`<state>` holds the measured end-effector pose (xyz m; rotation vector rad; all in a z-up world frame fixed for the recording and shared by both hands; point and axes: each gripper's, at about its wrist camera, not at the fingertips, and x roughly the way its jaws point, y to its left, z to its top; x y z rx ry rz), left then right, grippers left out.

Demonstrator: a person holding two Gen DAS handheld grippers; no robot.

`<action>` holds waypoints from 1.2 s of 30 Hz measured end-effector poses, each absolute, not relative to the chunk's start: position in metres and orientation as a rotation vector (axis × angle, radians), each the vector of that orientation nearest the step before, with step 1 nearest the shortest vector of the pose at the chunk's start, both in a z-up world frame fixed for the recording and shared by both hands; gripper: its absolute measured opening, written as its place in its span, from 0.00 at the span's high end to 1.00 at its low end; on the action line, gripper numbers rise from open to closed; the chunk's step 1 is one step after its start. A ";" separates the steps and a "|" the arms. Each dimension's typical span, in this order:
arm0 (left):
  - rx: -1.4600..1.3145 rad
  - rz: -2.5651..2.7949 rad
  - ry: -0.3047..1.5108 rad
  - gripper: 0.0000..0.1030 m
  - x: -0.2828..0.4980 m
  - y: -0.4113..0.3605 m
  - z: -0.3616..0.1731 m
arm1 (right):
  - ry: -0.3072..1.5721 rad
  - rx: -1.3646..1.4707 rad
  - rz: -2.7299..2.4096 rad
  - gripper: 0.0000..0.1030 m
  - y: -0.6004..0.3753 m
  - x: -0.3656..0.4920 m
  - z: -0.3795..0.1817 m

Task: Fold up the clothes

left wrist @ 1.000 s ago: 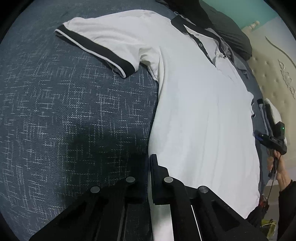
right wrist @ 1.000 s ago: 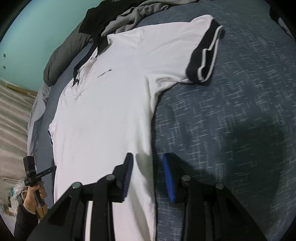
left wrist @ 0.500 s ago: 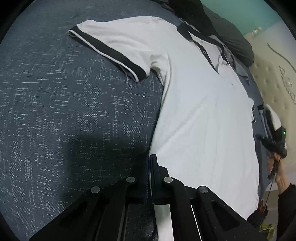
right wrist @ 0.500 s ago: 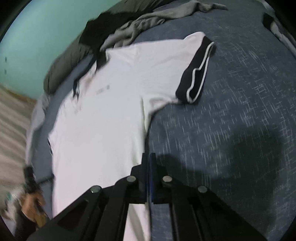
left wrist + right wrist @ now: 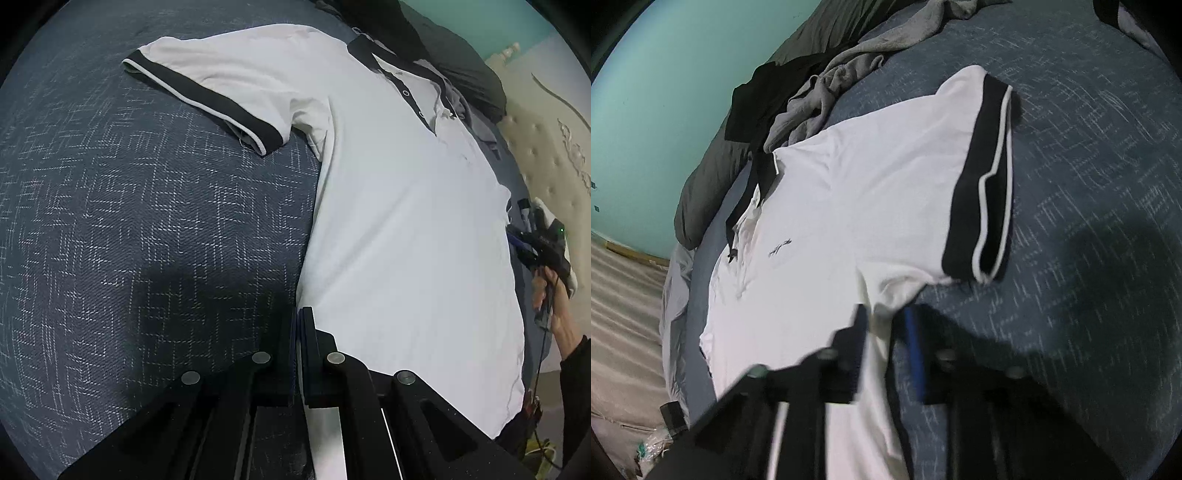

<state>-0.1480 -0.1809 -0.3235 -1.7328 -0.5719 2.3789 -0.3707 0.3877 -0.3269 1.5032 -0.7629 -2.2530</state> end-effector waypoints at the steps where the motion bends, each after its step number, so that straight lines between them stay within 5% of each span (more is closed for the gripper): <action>1: -1.734 2.378 -0.571 0.98 -0.148 -0.181 -0.324 | -0.769 1.495 -2.252 0.94 0.388 -0.372 -0.328; 10: -1.745 2.373 -0.566 0.98 -0.150 -0.181 -0.327 | -0.832 1.428 -2.319 0.97 0.412 -0.382 -0.324; 23: -1.771 2.380 -0.529 0.98 -0.156 -0.175 -0.326 | -0.551 1.499 -2.345 0.96 0.393 -0.392 -0.324; 29: -1.763 2.386 -0.534 0.98 -0.159 -0.175 -0.324 | -0.609 1.491 -2.310 0.87 0.402 -0.379 -0.319; 31: -1.761 2.388 -0.538 0.98 -0.159 -0.175 -0.323 | -0.636 1.477 -2.312 0.77 0.408 -0.374 -0.315; 33: -1.758 2.393 -0.544 0.97 -0.160 -0.175 -0.321 | -0.718 1.456 -2.302 0.66 0.417 -0.371 -0.312; 36: -1.745 2.408 -0.561 0.92 -0.160 -0.177 -0.317 | -0.908 1.431 -2.291 0.64 0.434 -0.369 -0.316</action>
